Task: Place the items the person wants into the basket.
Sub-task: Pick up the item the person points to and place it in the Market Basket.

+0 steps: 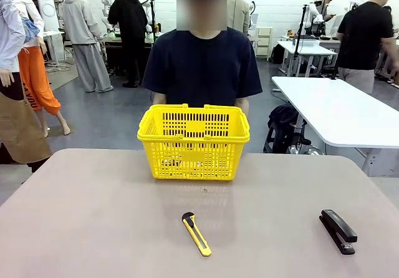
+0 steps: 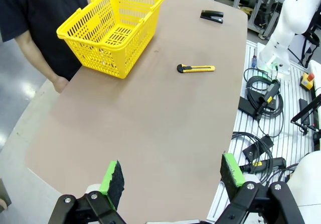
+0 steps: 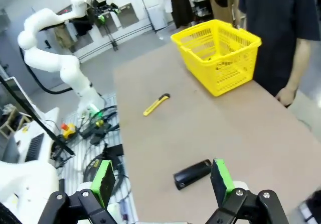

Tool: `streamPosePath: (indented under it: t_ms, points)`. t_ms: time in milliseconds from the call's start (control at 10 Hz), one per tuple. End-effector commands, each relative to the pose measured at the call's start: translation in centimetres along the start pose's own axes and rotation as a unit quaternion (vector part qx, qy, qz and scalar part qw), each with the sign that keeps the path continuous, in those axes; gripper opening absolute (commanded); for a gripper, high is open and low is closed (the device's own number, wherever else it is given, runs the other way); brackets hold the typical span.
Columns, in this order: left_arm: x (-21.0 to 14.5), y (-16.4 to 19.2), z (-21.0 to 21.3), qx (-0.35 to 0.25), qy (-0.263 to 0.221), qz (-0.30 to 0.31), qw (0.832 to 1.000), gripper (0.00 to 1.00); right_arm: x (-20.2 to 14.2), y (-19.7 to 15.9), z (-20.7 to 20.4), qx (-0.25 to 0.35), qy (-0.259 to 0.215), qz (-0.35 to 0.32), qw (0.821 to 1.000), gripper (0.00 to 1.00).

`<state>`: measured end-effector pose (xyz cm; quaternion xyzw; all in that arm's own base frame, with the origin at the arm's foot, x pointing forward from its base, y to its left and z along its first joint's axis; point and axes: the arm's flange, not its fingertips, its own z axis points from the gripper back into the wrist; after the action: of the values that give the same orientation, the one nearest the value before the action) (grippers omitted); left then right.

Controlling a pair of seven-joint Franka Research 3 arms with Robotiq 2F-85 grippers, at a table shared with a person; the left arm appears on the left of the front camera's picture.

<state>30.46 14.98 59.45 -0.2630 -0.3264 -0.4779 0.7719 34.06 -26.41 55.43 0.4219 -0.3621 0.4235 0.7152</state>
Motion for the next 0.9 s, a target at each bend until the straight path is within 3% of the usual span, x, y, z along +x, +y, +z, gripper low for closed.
streamPosePath:
  t_ms: [0,300,500,600,800]
  points:
    - [0.0,0.0,0.1,-0.001,-0.01,-0.009,1.0,1.0,-2.3,-0.3,0.5,-0.042,-0.021,0.027,0.999,1.0]
    - [0.0,0.0,0.1,-0.001,-0.01,-0.009,1.0,1.0,-6.8,-0.1,2.4,-0.066,-0.046,0.023,0.996,1.0]
    - [0.0,0.0,0.1,-0.001,-0.01,-0.009,1.0,1.0,-7.0,1.1,2.2,-0.077,-0.061,0.037,0.995,1.0]
    - [0.0,0.0,0.1,-0.001,-0.01,-0.009,1.0,1.0,-7.3,0.3,3.2,-0.063,-0.037,0.011,0.997,1.0]
    - [0.0,0.0,0.1,-0.001,-0.01,-0.009,1.0,1.0,-7.3,0.3,3.2,-0.063,-0.037,0.011,0.997,1.0]
